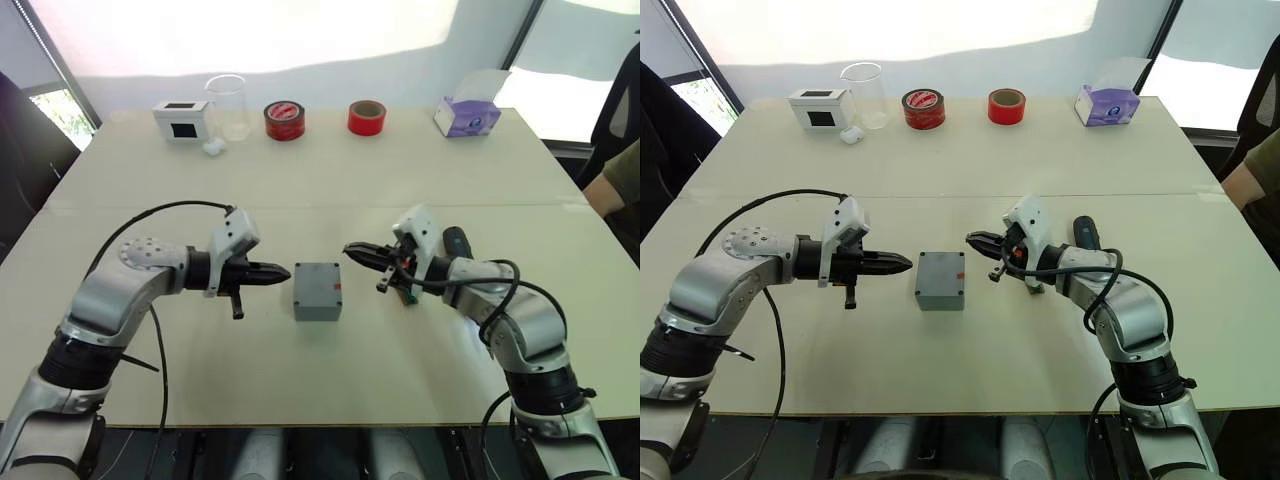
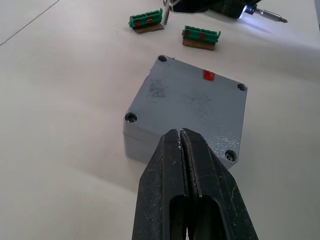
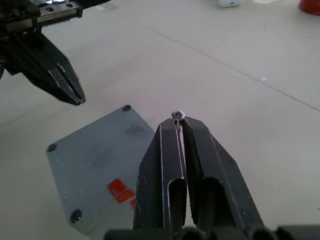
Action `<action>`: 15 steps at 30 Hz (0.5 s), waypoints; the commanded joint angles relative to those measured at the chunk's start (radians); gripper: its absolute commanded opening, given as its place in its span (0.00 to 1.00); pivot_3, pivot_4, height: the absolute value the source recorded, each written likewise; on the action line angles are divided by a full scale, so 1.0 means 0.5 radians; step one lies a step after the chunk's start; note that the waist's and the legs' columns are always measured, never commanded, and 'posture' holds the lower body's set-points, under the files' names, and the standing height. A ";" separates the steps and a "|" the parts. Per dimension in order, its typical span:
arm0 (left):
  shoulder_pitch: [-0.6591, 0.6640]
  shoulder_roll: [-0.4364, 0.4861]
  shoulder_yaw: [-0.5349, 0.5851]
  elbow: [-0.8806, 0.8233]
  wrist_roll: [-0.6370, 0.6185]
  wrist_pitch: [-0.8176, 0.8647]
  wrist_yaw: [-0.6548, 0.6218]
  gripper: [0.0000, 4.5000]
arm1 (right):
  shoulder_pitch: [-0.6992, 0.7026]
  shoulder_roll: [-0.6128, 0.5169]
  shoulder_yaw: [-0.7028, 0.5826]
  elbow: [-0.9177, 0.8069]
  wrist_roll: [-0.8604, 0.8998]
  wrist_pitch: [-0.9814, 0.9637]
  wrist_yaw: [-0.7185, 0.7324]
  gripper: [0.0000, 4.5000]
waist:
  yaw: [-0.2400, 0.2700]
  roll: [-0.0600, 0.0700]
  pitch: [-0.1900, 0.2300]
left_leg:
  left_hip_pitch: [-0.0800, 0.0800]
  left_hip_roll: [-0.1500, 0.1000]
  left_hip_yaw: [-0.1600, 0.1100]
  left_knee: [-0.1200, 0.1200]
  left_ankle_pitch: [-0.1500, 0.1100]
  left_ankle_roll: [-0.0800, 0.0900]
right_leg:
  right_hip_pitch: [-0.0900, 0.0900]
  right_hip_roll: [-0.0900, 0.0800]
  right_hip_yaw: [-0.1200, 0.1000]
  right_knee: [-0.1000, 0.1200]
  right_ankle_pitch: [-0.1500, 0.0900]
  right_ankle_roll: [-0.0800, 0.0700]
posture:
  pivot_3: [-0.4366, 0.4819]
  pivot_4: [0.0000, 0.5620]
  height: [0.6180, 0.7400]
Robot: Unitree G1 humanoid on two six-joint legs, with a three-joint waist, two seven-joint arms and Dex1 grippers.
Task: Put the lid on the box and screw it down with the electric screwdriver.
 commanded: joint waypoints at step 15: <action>0.014 -0.005 0.049 -0.114 -0.033 0.023 0.065 0.00 | -0.037 -0.007 0.132 0.085 -0.117 -0.156 0.034 0.01 | -0.002 0.000 0.000 | 0.000 0.000 0.000 0.000 0.000 0.000 | -0.001 0.000 0.000 0.002 0.000 0.000 | 0.48 0.27 1.00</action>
